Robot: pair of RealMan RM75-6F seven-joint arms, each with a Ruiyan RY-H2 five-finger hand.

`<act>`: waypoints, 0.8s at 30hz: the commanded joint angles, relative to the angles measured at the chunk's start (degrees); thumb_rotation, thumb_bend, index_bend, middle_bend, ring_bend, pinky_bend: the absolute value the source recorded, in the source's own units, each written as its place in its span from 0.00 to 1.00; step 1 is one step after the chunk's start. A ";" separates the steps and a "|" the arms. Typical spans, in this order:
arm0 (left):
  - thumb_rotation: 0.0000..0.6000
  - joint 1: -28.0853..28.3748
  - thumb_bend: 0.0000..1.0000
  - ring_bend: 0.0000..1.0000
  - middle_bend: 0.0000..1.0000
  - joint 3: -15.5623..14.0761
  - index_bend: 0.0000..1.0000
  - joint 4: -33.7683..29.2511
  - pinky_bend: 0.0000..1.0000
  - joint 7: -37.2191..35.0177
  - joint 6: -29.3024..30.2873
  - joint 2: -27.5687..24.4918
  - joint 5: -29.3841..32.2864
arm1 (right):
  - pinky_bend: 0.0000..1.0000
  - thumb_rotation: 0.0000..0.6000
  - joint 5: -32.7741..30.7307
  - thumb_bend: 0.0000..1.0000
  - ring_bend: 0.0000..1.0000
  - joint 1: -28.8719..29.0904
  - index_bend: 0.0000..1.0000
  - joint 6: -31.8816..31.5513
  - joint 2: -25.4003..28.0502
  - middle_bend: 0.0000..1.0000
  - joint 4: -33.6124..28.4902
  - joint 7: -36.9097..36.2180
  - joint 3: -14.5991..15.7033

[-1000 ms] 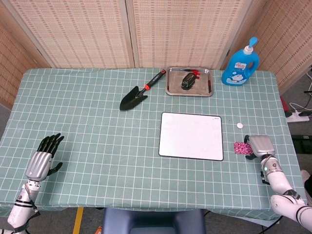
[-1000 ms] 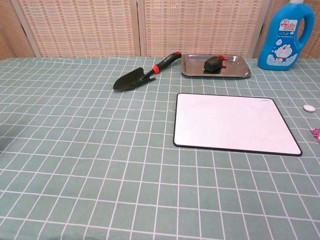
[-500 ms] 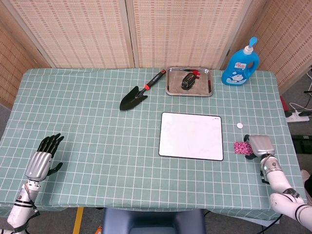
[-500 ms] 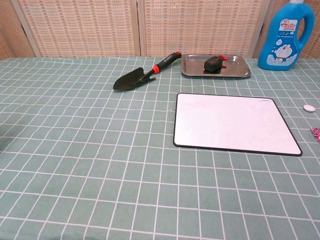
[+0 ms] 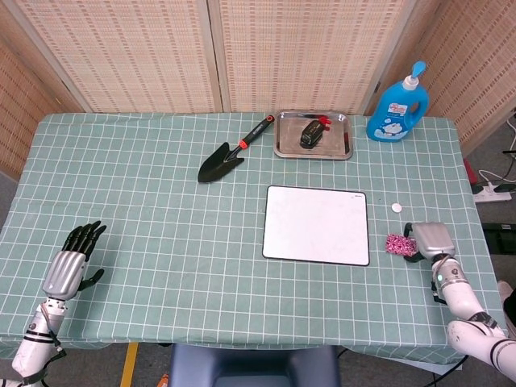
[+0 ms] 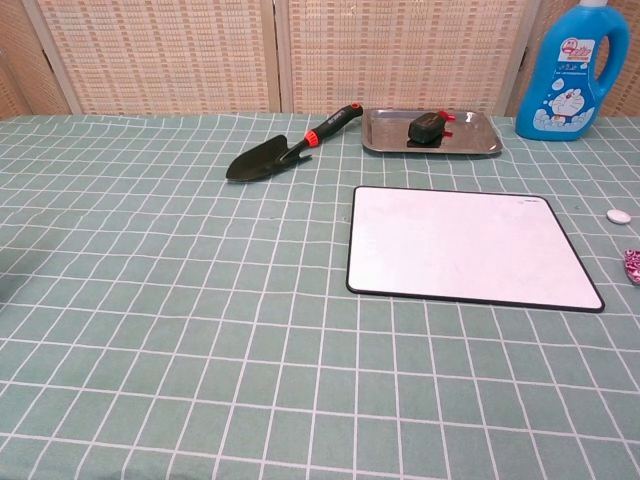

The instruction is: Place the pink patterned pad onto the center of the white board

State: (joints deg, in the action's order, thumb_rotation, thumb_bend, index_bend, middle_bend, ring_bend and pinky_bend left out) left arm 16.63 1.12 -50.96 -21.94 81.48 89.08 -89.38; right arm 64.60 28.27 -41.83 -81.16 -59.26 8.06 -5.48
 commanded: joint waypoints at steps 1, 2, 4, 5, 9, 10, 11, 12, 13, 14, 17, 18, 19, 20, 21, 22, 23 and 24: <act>1.00 0.03 0.22 0.00 0.00 0.01 0.00 -0.04 0.00 -0.01 -0.06 -0.02 0.02 | 0.99 0.93 0.45 0.19 0.93 0.06 0.46 -0.59 0.72 0.96 -1.33 -0.27 -0.16; 1.00 0.03 0.22 0.00 0.00 0.00 0.00 -0.05 0.00 -0.02 -0.11 -0.02 0.03 | 0.99 0.93 0.66 0.19 0.93 0.15 0.46 -0.91 1.10 0.96 -2.08 -0.25 -0.28; 1.00 0.07 0.22 0.00 0.00 0.01 0.00 -0.13 0.00 -0.11 -0.19 -0.04 0.03 | 0.99 0.93 0.99 0.19 0.93 0.55 0.46 -1.64 2.16 0.96 -4.27 0.27 -0.69; 1.00 0.09 0.22 0.00 0.00 0.02 0.00 -0.16 0.00 -0.11 -0.20 -0.06 0.03 | 0.99 0.93 1.01 0.19 0.93 0.83 0.46 -1.95 2.66 0.96 -5.38 0.76 -0.94; 1.00 0.14 0.22 0.00 0.00 0.09 0.00 -0.35 0.00 -0.27 -0.12 -0.19 0.03 | 0.99 0.93 -0.32 0.19 0.93 2.85 0.45 -2.65 4.59 0.96 -10.90 4.67 -2.54; 1.00 0.14 0.22 0.00 0.00 0.11 0.00 -0.36 0.00 -0.34 -0.13 -0.22 0.04 | 0.99 0.93 -1.27 0.19 0.93 3.78 0.45 -2.56 4.93 0.96 -12.50 6.25 -3.18; 1.00 0.16 0.22 0.00 0.00 0.13 0.00 -0.39 0.00 -0.43 -0.16 -0.26 0.06 | 0.99 0.93 -2.13 0.19 0.93 4.55 0.45 -2.42 5.05 0.96 -13.54 7.52 -3.67; 1.00 0.18 0.22 0.00 0.00 0.15 0.00 -0.39 0.00 -0.53 -0.19 -0.30 0.08 | 0.99 0.93 -3.20 0.19 0.93 5.38 0.45 -2.14 5.04 0.96 -14.45 8.82 -4.14; 1.00 0.20 0.22 0.00 0.00 0.20 0.00 -0.39 0.00 -0.66 -0.24 -0.35 0.13 | 0.99 0.93 -4.77 0.19 0.93 6.57 0.45 -1.67 4.88 0.96 -15.49 10.53 -4.73; 1.00 0.21 0.22 0.00 0.00 0.23 0.00 -0.39 0.00 -0.79 -0.30 -0.39 0.20 | 0.99 0.93 -6.03 0.19 0.93 7.50 0.45 -1.28 4.63 0.96 -16.08 11.77 -5.13; 1.00 0.18 0.22 0.00 0.00 0.38 0.00 -0.41 0.00 -1.36 -0.33 -0.54 0.39 | 0.99 0.93 -10.60 0.20 0.93 10.67 0.45 -0.26 3.24 0.96 -17.31 15.69 -6.18; 1.00 0.16 0.22 0.00 0.00 0.40 0.00 -0.47 0.00 -1.48 -0.31 -0.60 0.41 | 0.99 0.93 -11.92 0.20 0.93 11.57 0.45 -0.10 2.61 0.96 -17.32 16.76 -6.34; 1.00 0.15 0.22 0.00 0.00 0.41 0.00 -0.63 0.00 -1.57 -0.17 -0.67 0.37 | 0.99 0.93 -13.85 0.20 0.93 12.72 0.45 0.21 1.70 0.96 -17.19 18.03 -6.48; 1.00 0.14 0.22 0.00 0.00 0.39 0.00 -0.75 0.00 -1.55 -0.01 -0.74 0.26 | 0.99 0.93 -15.29 0.20 0.93 13.55 0.45 0.44 1.00 0.96 -17.04 18.85 -6.55; 1.00 0.12 0.22 0.00 0.00 0.35 0.00 -0.84 0.00 -1.49 0.15 -0.81 0.14 | 0.99 0.93 -16.61 0.20 0.93 14.35 0.45 0.58 0.32 0.96 -16.86 19.63 -6.59; 1.00 0.09 0.22 0.00 0.00 0.30 0.00 -0.91 0.00 -1.43 0.27 -0.90 0.05 | 0.99 0.92 -18.21 0.20 0.93 15.39 0.45 0.61 -0.54 0.96 -16.56 20.80 -6.50; 1.00 0.08 0.22 0.00 0.00 0.26 0.00 -0.98 0.00 -1.48 0.26 -0.97 0.03 | 0.99 0.92 -19.31 0.20 0.93 16.11 0.45 0.50 -1.16 0.96 -16.38 21.66 -6.39; 1.00 0.07 0.22 0.00 0.00 0.22 0.00 -1.11 0.00 -1.64 0.19 -1.08 0.03 | 0.99 0.93 -20.40 0.20 0.93 16.77 0.45 0.40 -1.74 0.96 -16.30 22.34 -6.33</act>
State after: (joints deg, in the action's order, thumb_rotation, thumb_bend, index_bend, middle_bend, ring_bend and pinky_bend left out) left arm 16.71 1.37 -52.03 -23.53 81.71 88.05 -89.34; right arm 46.80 42.89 -41.72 -81.04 -75.71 28.17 -11.58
